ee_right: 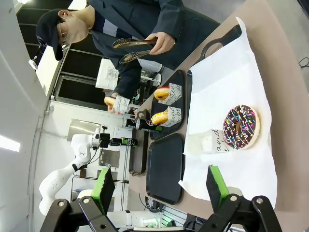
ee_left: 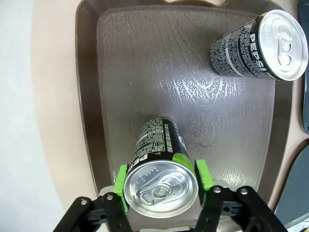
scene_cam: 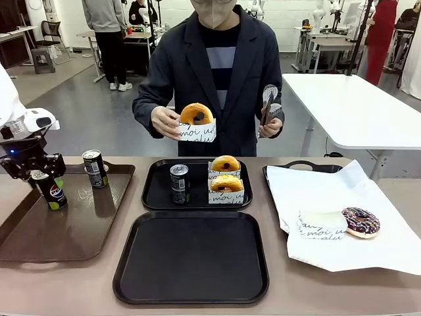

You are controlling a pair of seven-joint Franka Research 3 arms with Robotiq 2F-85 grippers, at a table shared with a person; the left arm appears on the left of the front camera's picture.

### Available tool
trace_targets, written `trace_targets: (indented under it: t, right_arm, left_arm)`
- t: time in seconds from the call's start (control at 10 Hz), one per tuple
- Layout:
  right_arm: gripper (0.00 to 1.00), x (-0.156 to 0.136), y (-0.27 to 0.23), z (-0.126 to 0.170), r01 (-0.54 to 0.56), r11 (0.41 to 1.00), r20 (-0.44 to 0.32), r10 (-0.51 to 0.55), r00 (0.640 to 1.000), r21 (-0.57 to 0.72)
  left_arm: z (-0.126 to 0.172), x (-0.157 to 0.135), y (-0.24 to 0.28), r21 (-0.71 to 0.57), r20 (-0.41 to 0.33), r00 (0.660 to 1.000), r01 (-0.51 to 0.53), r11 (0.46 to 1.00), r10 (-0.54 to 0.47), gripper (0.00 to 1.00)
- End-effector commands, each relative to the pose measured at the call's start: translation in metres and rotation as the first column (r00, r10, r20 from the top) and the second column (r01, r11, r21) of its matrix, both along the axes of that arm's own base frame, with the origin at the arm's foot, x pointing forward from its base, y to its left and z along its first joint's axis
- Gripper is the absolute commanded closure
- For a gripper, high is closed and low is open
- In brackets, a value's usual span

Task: Set up donuts and drinks on trays.
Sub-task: Pick up one Pepsi coke from the Handle tray and place it on the Flat Tray without a Pepsi coke.

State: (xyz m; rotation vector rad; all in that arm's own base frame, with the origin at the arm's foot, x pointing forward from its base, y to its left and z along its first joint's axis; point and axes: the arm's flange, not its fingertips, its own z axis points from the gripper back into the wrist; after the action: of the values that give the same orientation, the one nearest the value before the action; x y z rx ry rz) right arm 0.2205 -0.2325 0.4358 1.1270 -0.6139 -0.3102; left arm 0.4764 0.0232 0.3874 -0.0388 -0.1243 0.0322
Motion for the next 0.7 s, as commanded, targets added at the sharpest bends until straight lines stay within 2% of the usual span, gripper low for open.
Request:
trace_targets:
  t: [0.0,0.1,0.2,0.3,0.6]
  right_arm:
    - [0.00,0.0029,-0.0006,-0.0006,0.001,1.000,0.028,-0.001,1.000,0.011]
    - [0.00,0.0029,-0.0006,-0.0006,0.001,1.000,0.028,-0.001,1.000,0.011]
    - [0.00,0.0029,-0.0006,-0.0006,0.001,1.000,0.028,-0.001,1.000,0.011]
    - [0.00,0.0029,-0.0006,-0.0006,0.001,1.000,0.028,-0.001,1.000,0.011]
    - [0.00,0.0029,-0.0006,-0.0006,0.001,1.000,0.028,-0.001,1.000,0.011]
  left_arm:
    - [-0.0034,0.0003,0.0029,-0.028,0.029,0.999,0.021,0.999,-0.020,1.00]
    - [-0.0034,0.0003,0.0029,-0.037,0.033,0.999,0.019,0.999,-0.018,1.00]
    - [-0.0039,-0.0001,0.0023,-0.042,0.035,0.999,0.021,0.999,-0.020,0.93]
    - [-0.0039,0.0001,0.0022,-0.041,0.033,0.999,0.020,0.999,-0.019,1.00]
    - [0.0043,-0.0012,0.0017,-0.038,0.031,0.999,0.014,0.999,-0.013,1.00]
